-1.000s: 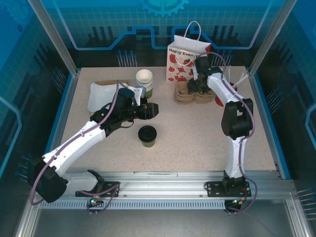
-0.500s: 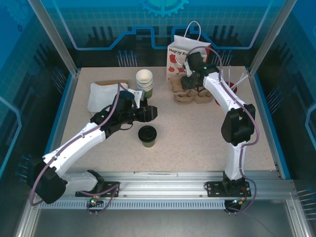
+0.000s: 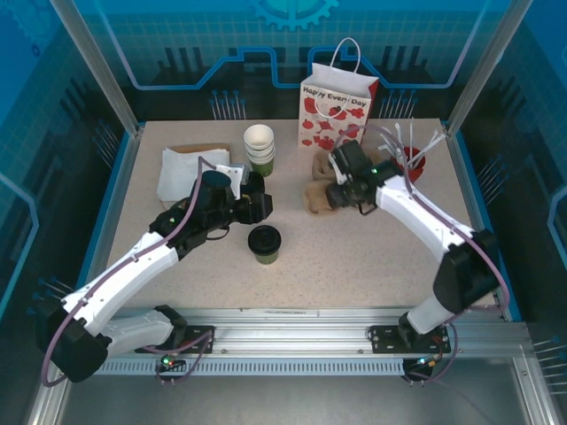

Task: Pack the takeout coffee

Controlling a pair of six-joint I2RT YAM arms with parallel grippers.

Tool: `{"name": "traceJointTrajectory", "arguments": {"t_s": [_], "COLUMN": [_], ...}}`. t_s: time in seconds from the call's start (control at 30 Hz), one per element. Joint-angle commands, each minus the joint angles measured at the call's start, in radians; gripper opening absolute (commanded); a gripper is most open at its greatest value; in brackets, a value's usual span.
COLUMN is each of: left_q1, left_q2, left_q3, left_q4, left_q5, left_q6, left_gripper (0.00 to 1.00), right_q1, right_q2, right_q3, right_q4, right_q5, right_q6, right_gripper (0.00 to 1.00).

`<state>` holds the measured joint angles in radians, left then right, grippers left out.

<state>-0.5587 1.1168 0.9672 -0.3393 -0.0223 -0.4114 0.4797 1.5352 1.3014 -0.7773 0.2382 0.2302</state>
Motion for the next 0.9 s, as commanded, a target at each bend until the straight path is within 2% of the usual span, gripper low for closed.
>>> {"name": "traceJointTrajectory", "arguments": {"t_s": [0.0,0.2,0.47,0.67,0.77,0.87], "left_q1": [-0.007,-0.011,-0.015,-0.014,-0.014,-0.014], "left_q2": [-0.011,0.008,0.019,0.011,0.011,0.009], "left_q3": [-0.015,-0.016,-0.02,-0.03,-0.031,-0.031], "left_q4": [-0.013,0.0,0.01,0.014,0.014,0.015], "left_q5": [0.013,0.019,0.028,0.025,0.025,0.025], "left_q6": [0.011,0.007,-0.002,0.0,0.001,0.001], "left_gripper": [0.73,0.73,0.73,0.73,0.73,0.73], "right_q1": [-0.034,0.016,0.12,0.142,0.137,0.085], "right_q2": [-0.101,-0.168,-0.084,-0.066,-0.087,-0.102], "right_q3": [-0.168,-0.369,-0.441,-0.405,-0.35,-0.308], "right_q4": [0.038,0.126,0.24,0.215,0.148,0.109], "right_q5": [0.032,0.019,0.049,-0.011,-0.035,-0.08], "right_q6": [0.087,0.251,0.386,0.379,0.318,0.227], "right_gripper": [0.47,0.48,0.49,0.6,0.69,0.75]}}
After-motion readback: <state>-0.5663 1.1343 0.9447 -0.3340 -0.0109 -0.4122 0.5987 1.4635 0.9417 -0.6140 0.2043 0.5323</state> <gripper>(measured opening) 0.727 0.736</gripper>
